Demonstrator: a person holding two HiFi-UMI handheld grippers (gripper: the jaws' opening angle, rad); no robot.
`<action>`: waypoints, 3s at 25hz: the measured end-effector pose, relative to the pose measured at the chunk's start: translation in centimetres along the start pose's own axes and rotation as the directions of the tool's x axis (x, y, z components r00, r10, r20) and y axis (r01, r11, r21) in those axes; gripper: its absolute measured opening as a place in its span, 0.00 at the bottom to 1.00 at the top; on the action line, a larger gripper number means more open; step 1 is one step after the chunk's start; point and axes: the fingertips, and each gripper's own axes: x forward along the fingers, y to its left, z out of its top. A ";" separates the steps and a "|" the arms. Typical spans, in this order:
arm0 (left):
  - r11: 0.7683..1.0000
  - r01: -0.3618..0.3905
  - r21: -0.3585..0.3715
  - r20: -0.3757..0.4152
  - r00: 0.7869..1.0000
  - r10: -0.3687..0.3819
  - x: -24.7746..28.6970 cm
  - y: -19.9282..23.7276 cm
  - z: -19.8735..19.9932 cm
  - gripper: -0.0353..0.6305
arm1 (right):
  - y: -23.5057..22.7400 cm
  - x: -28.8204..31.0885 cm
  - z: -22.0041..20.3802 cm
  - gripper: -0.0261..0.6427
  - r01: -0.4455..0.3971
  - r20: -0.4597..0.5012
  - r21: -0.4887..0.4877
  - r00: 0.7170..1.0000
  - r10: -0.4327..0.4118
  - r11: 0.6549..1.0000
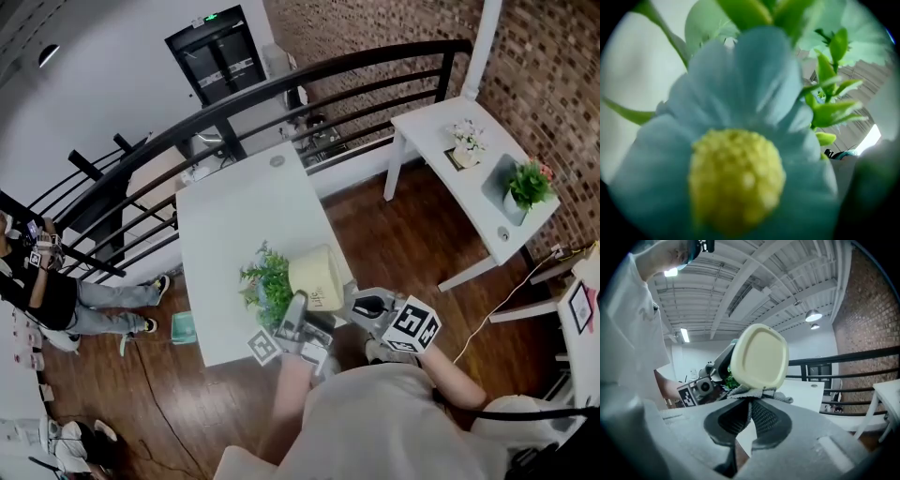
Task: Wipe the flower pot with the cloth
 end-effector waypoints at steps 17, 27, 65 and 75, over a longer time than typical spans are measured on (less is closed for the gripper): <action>0.998 -0.049 -0.048 -0.193 0.980 0.039 -2.0 1.0 -6.9 0.83 | -3.3 -5.7 12.3 0.05 0.137 0.326 -0.115 0.941 -0.093 0.984; 0.977 0.077 -0.200 -0.125 0.987 -0.103 -0.2 -1.9 -7.3 0.83 | -6.4 -5.0 3.0 0.05 0.150 0.182 0.135 0.968 -0.173 0.979; 0.989 0.001 -0.148 0.018 1.000 0.002 -2.7 -0.8 -4.2 0.82 | 2.5 -5.4 5.7 0.05 -0.042 0.209 -0.025 0.977 0.046 0.999; 0.989 0.007 -0.150 -0.003 1.000 -0.008 -3.0 -0.9 -5.4 0.82 | -2.5 -3.8 7.4 0.05 0.103 0.216 -0.071 0.973 -0.086 0.992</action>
